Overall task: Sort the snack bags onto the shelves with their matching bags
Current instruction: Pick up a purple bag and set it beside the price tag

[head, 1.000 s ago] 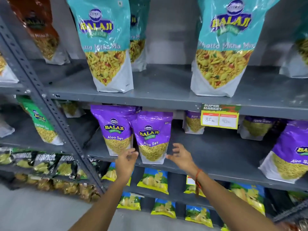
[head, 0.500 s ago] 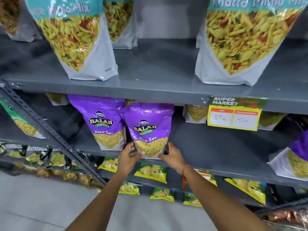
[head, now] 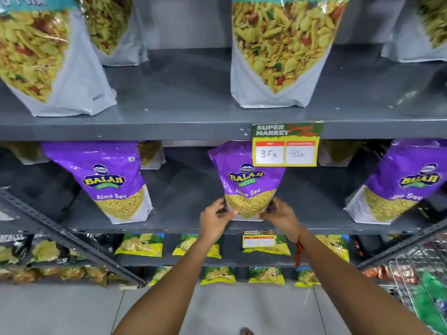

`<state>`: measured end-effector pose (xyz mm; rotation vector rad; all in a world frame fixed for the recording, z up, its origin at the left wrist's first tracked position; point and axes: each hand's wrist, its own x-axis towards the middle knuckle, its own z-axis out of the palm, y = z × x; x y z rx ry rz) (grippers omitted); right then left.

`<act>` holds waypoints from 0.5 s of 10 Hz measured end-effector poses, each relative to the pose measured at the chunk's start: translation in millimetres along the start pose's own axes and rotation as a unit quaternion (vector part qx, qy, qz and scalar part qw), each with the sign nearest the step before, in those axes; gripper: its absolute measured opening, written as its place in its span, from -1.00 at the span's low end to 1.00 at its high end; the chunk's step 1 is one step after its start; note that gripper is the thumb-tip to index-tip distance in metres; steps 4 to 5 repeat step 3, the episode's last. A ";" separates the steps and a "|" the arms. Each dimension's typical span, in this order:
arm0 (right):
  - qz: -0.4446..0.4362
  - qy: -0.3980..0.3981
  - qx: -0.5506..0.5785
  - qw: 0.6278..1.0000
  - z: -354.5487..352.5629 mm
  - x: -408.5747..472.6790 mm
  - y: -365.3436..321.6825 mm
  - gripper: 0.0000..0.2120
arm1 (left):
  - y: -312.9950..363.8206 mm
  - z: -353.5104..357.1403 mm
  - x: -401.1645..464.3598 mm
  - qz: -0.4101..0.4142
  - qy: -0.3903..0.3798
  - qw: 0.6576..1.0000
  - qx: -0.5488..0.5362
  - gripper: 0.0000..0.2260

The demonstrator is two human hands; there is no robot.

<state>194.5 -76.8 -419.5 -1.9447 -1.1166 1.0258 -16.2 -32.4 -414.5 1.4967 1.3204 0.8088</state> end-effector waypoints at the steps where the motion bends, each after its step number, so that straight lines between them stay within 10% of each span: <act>1: -0.007 0.005 -0.007 1.000 -15.4 -7.4 -8.6 -0.67 | 5.0 12.4 2.3 -0.005 0.009 1.000 0.007 -0.45; 5: -0.012 0.002 0.020 1.000 -13.5 -3.2 0.9 -0.53 | -3.3 10.3 3.3 0.004 0.025 0.999 0.033 -0.53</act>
